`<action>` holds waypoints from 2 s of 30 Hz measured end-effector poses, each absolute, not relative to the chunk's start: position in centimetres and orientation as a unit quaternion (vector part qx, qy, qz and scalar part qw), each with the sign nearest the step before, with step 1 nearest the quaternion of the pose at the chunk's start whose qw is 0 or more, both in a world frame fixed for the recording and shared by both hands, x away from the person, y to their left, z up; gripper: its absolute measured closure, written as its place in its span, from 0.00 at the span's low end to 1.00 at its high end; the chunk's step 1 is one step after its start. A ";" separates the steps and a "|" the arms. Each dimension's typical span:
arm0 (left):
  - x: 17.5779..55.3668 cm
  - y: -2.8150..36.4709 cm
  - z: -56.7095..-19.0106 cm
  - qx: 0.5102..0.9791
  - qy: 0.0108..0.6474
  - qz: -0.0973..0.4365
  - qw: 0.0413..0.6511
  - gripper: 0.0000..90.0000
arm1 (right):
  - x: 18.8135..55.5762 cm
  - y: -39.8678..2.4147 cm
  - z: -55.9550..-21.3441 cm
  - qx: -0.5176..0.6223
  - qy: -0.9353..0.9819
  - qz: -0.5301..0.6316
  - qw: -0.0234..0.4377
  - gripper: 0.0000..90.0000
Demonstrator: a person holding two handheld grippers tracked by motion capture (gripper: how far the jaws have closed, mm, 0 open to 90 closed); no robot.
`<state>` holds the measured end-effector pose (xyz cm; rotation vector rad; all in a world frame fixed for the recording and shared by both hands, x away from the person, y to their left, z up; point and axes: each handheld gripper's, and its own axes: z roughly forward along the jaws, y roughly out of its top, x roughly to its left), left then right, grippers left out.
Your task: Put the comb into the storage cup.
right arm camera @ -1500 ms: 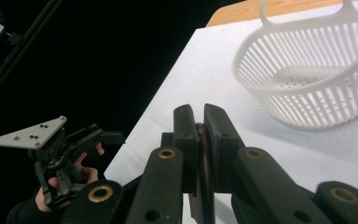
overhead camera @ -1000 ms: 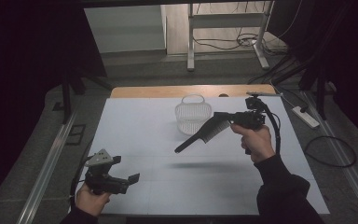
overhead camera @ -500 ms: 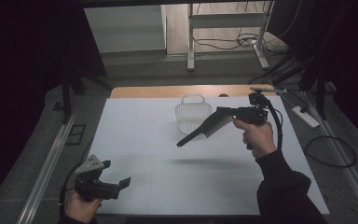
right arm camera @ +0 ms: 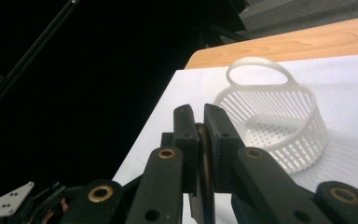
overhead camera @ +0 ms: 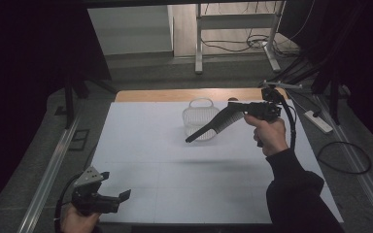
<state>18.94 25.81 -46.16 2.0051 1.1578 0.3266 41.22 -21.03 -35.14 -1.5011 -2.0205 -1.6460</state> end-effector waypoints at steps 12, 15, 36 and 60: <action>18.4 25.9 -46.0 0.786 0.454 0.136 0.396 0.00 | 42.6 -21.2 -34.2 -0.508 -0.664 -0.546 0.047 0.93; 18.3 26.0 -46.0 0.785 0.453 0.138 0.399 0.00 | 43.0 -21.4 -33.9 -0.514 -0.661 -0.545 0.040 0.93; 18.3 26.0 -46.1 0.787 0.452 0.131 0.399 0.00 | 45.7 -21.5 -32.9 -0.537 -0.646 -0.543 -0.004 0.93; 18.4 26.1 -46.1 0.785 0.457 0.128 0.399 0.00 | 47.2 -19.4 -34.8 -0.546 -0.657 -0.518 -0.038 0.93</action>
